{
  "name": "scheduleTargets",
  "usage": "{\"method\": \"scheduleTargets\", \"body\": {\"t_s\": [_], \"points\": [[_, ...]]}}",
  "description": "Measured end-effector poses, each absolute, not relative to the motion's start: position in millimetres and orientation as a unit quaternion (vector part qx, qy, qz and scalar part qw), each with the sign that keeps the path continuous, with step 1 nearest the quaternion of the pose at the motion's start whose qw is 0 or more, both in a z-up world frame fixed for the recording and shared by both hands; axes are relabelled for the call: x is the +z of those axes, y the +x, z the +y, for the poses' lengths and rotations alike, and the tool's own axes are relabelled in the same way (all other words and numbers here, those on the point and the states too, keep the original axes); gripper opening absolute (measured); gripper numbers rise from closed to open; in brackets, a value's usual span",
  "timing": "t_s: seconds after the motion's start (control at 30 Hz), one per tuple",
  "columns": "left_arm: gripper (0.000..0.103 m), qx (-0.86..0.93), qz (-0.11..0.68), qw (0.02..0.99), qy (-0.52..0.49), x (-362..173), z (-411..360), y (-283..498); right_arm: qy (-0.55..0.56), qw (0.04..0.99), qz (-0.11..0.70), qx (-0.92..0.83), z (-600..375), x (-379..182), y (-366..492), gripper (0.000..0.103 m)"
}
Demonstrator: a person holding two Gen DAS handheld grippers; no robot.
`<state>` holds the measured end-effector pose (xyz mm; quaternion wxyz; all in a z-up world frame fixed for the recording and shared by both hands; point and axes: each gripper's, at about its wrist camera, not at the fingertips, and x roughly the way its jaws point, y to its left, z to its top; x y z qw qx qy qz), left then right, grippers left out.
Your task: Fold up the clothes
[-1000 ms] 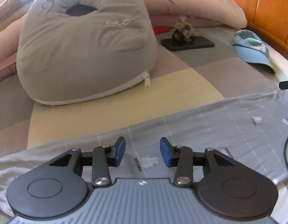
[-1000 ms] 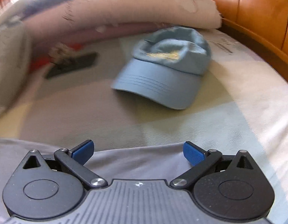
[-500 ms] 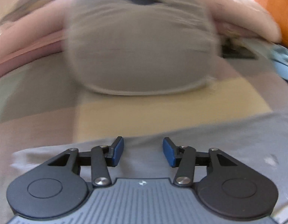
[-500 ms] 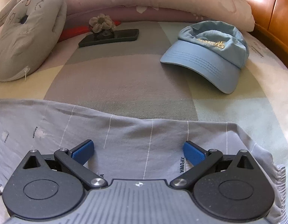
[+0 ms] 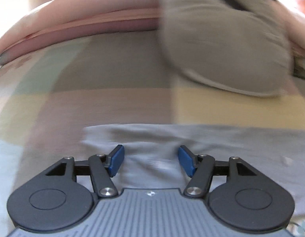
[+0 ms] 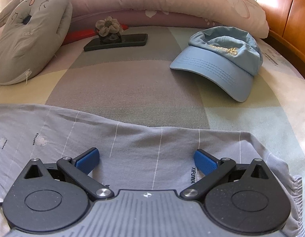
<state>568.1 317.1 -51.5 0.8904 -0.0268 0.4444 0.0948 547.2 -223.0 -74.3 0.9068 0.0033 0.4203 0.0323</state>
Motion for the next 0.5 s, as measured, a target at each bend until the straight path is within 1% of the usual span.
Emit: {"method": "scheduleTargets", "body": {"t_s": [0.03,0.07,0.13,0.17,0.23,0.27,0.37,0.4,0.43,0.5], "points": [[0.062,0.079,0.442,0.893,-0.035,-50,317,566,0.003,0.907,0.42,0.032,-223,-74,547,0.103],[0.067,0.062,0.438,0.896,-0.043,-49,317,564,0.003,0.907,0.419,0.032,-223,-74,547,0.103],[0.07,0.048,0.457,0.887,-0.035,-57,314,561,0.003,0.907,0.419,0.031,-223,-74,547,0.103],[0.074,0.053,0.46,0.886,-0.025,-60,314,559,0.003,0.907,0.42,0.031,-222,-74,547,0.103],[0.073,0.059,0.455,0.888,-0.03,-58,326,553,0.003,0.907,0.42,0.032,-222,-74,548,0.103],[0.068,0.064,0.454,0.888,-0.041,-56,331,554,0.002,0.907,0.419,0.033,-222,-74,548,0.103],[0.067,0.059,0.451,0.89,-0.04,-48,325,559,0.002,0.908,0.418,0.033,-222,-74,548,0.103],[0.068,0.047,0.443,0.895,-0.03,-45,318,561,0.002,0.908,0.419,0.032,-222,-74,548,0.103],[0.072,0.034,0.435,0.9,-0.02,-42,311,562,0.002,0.907,0.419,0.031,-222,-73,548,0.103],[0.073,0.015,0.436,0.9,-0.019,-48,307,571,0.002,0.908,0.419,0.03,-221,-73,549,0.103]]}}
